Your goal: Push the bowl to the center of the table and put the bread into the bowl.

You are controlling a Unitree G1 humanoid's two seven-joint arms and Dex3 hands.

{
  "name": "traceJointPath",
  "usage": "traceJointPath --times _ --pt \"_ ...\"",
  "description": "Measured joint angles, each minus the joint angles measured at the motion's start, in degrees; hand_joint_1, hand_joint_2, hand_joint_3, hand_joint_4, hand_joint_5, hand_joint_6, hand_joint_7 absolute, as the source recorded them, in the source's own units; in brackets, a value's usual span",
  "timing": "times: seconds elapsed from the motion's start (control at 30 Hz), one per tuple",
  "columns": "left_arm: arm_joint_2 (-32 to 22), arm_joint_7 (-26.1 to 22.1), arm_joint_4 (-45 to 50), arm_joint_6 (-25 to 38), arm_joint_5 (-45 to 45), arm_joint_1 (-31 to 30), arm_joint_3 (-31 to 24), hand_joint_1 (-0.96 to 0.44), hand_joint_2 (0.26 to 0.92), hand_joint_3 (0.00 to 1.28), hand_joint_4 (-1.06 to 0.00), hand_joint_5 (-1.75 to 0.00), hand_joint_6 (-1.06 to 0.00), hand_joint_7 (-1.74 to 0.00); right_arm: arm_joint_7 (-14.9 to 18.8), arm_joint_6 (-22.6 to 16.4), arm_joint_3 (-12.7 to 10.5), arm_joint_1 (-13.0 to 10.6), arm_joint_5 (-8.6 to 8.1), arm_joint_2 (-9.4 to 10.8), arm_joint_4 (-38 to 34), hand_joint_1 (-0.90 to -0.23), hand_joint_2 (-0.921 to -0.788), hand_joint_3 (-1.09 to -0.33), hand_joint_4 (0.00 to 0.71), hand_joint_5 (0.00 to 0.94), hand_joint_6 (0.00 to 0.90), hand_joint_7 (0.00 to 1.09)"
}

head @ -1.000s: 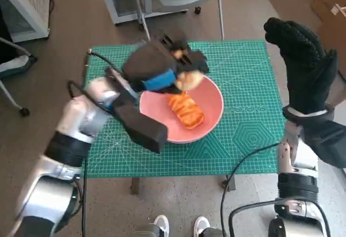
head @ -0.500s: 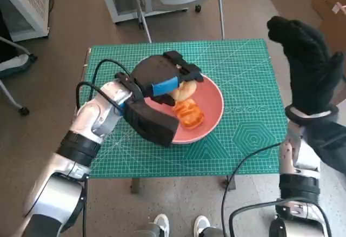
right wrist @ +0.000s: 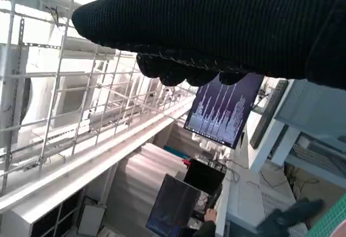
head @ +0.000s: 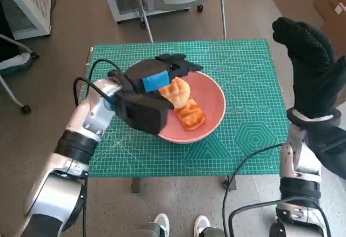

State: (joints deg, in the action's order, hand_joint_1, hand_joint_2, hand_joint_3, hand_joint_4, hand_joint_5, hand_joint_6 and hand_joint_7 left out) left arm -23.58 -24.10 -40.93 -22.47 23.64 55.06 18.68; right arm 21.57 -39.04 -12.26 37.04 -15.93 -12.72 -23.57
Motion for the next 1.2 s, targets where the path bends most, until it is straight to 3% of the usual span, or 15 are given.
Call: traceJointPath --times 0.27,0.5,0.73,0.8,1.03,1.2 --pt "-0.03 -4.86 4.2 1.71 -8.66 -1.11 -5.33 -0.54 0.851 0.0 0.0 0.0 -0.02 -0.25 -0.36 0.41 0.17 -0.21 0.2 0.21 0.92 -0.455 -0.921 -0.453 0.361 0.0 0.472 0.0" --pt "-0.42 -5.3 11.91 3.27 -13.77 -5.34 -10.02 -0.47 0.84 0.0 -0.01 0.0 -0.07 -0.18 -0.44 0.71 0.27 -0.24 0.19 0.34 1.1 -0.457 -0.921 -0.453 0.359 0.0 0.471 0.0" --pt "0.06 -0.95 20.47 2.59 -20.51 -12.16 -17.73 -0.51 0.896 0.03 -0.03 -0.01 -0.1 -0.16 -0.46 1.56 0.25 -0.18 0.18 0.3 1.1 -0.464 -0.921 -0.449 0.357 0.0 0.472 0.0" --pt "1.26 0.99 23.17 2.4 -23.26 -14.21 -20.08 -0.5 0.911 0.08 -0.03 0.0 -0.04 -0.24 -0.46 1.71 0.17 -0.09 0.16 0.18 0.95 -0.458 -0.921 -0.448 0.357 0.001 0.473 0.0" --pt "9.88 6.62 31.59 -0.1 -34.38 -20.93 -25.23 -0.54 0.92 0.16 -0.01 0.0 0.0 -0.32 -0.44 2.55 0.2 1.55 0.14 0.12 -0.93 -0.457 -0.921 -0.442 0.36 0.002 0.477 0.01" --pt "14.75 6.74 32.71 -1.56 -40.57 -24.14 -26.34 -0.56 0.921 0.16 0.0 0.0 0.0 -0.33 -0.44 2.8 0.38 3.2 0.17 0.22 -2.12 -0.452 -0.921 -0.439 0.362 0.002 0.479 0.01"
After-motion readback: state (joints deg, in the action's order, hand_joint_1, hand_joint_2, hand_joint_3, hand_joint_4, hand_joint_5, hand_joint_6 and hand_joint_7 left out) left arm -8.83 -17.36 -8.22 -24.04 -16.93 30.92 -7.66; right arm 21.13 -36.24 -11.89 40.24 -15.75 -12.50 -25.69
